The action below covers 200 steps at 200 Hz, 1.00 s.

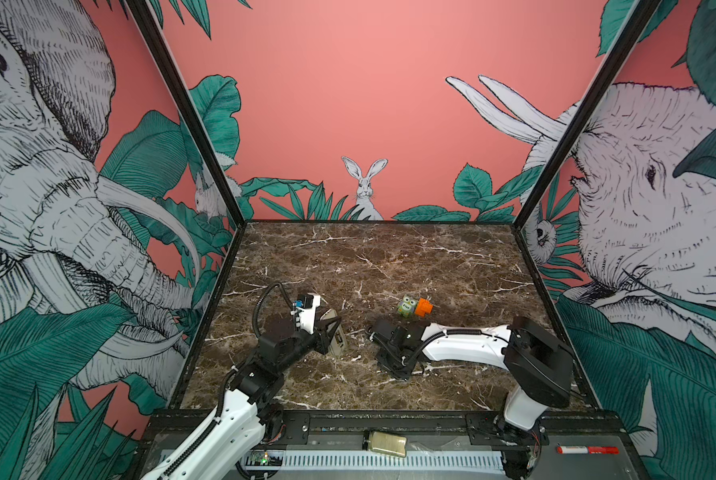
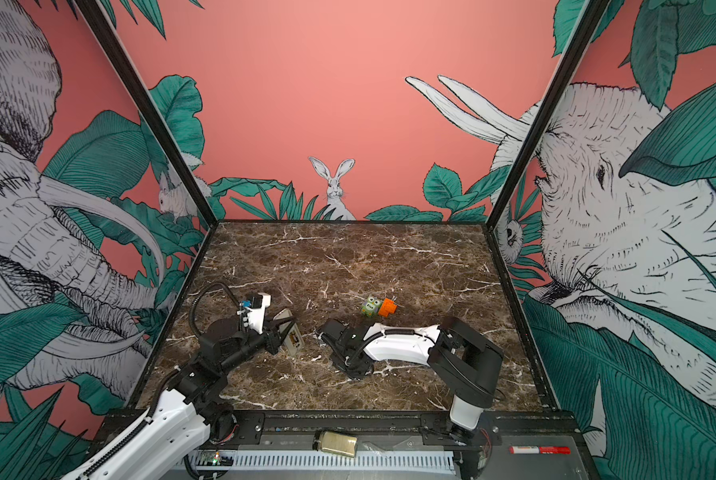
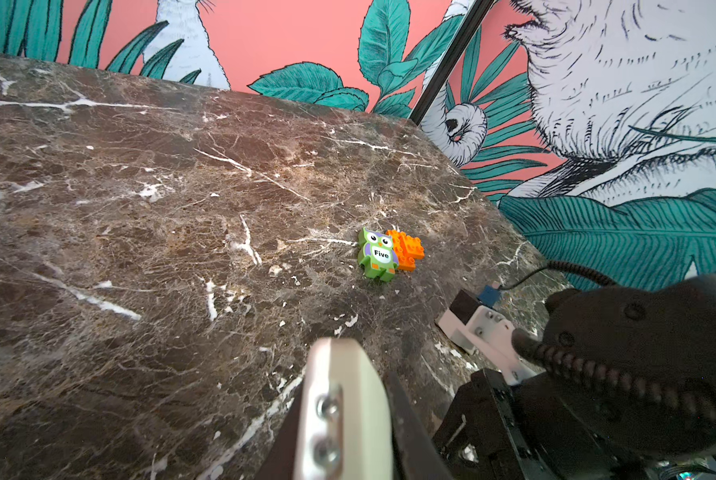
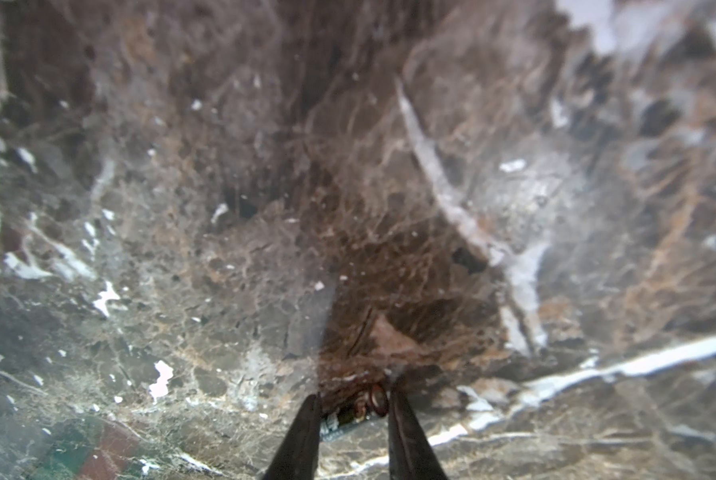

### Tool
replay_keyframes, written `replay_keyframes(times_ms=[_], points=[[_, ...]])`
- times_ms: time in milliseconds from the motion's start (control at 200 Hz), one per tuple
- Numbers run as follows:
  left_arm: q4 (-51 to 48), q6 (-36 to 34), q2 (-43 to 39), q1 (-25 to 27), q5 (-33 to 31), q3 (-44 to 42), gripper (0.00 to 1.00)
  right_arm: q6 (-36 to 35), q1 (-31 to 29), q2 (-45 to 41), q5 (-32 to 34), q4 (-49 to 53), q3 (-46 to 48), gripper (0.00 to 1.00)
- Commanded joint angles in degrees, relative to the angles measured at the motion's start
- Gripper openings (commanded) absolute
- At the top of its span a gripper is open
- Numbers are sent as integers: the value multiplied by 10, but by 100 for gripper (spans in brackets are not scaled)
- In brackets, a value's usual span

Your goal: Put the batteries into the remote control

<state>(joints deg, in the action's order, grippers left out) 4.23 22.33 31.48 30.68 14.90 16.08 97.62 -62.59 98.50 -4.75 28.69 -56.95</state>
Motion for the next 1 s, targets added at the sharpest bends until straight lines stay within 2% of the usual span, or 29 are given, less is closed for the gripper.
replay_keyframes(times_ms=[0,190,665,885,995], points=[[19,-9,-7,1,-5,-3,0,75,7,19,16,13,23,23],[19,-10,-4,1,-6,-3,0,36,18,23,17,20,15,15],[43,1,17,-3,6,-10,0,-78,46,34,17,31,-16,12],[76,13,59,-3,30,-13,0,-185,60,25,7,39,-11,12],[94,24,88,-3,50,-12,0,-275,60,29,-7,91,-31,11]])
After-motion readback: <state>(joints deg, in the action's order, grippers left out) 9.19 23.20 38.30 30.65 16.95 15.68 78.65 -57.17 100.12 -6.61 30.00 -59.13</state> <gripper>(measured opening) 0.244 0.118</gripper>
